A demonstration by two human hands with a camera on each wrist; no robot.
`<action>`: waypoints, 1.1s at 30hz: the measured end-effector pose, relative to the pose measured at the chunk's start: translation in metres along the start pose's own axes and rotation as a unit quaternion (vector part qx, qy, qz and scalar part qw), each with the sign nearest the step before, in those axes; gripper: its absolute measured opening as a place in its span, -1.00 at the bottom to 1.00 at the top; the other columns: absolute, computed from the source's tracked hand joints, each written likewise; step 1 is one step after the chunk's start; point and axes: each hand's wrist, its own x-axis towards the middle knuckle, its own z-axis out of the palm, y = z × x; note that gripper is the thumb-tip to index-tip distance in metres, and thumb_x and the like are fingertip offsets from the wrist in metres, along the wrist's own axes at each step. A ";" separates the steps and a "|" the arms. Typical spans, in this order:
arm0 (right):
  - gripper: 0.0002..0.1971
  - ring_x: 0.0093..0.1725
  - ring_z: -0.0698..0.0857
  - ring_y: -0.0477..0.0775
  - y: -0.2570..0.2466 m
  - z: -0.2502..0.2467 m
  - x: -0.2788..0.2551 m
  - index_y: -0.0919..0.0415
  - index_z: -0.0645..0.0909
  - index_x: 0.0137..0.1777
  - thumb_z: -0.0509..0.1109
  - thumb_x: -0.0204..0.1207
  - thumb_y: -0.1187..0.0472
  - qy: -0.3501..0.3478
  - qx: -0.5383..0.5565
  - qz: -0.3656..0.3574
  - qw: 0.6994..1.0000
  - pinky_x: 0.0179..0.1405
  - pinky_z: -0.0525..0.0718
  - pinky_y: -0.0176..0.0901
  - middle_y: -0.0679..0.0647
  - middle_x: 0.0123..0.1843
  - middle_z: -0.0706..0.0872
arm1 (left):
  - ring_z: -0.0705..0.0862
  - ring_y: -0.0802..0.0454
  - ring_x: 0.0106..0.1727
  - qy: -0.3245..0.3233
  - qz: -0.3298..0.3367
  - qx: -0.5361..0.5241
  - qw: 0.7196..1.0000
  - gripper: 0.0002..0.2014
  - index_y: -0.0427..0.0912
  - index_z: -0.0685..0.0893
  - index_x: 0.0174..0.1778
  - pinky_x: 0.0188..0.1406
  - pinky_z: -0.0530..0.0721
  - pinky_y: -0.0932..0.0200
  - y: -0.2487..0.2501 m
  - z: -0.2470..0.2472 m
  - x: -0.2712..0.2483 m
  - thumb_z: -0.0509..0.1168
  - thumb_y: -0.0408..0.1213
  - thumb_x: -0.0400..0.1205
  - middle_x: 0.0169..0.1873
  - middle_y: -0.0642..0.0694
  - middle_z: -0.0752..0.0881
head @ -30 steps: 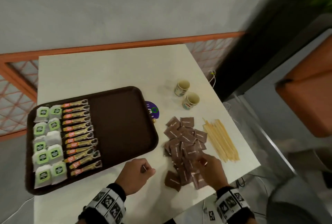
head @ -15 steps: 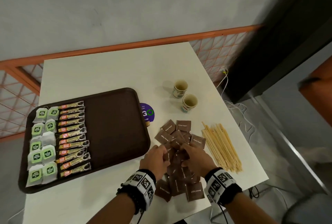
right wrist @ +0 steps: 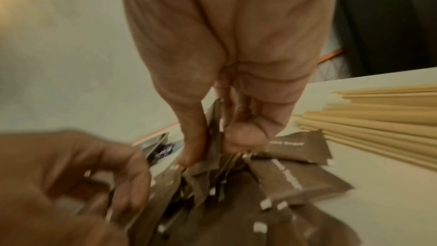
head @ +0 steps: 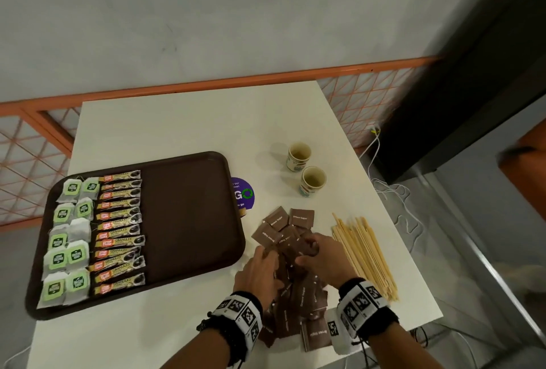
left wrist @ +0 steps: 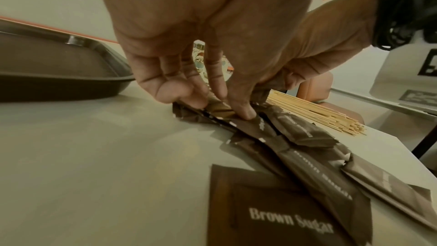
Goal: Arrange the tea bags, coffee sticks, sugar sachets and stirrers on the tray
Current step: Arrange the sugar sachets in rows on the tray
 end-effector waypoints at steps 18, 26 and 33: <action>-0.82 -0.43 0.64 0.08 0.011 -0.026 -0.034 0.34 0.63 -0.06 0.58 0.43 0.36 -0.050 0.321 -0.003 0.946 -0.51 0.57 -0.20 0.17 -0.29 0.74 | 0.60 -0.12 0.30 -0.047 0.011 0.032 0.998 -0.41 0.01 0.41 0.36 0.21 0.62 -0.16 -0.009 -0.011 0.008 0.52 -0.04 0.48 0.38 -0.02 0.35; -0.50 -0.18 0.74 0.10 0.012 -0.029 -0.051 0.26 0.71 0.18 0.66 0.25 0.11 -0.070 0.446 0.006 0.892 -0.28 0.67 -0.14 0.25 -0.03 0.80 | 0.56 -0.11 0.32 -0.047 0.004 0.023 0.999 -0.65 -0.07 0.57 0.22 0.21 0.60 -0.01 -0.007 -0.009 0.013 0.44 -0.12 0.55 0.25 -0.07 0.51; -0.56 -0.12 0.69 0.23 -0.017 -0.019 -0.050 0.32 0.66 0.19 0.65 0.35 0.19 -0.117 0.386 -0.042 0.914 -0.22 0.58 0.00 0.44 0.06 0.75 | 0.80 -0.14 -0.16 -0.131 -0.081 -0.528 0.835 -0.84 -0.18 0.56 0.11 0.02 0.76 -0.11 -0.011 -0.045 0.001 0.18 -0.49 0.69 -0.12 -0.19 0.78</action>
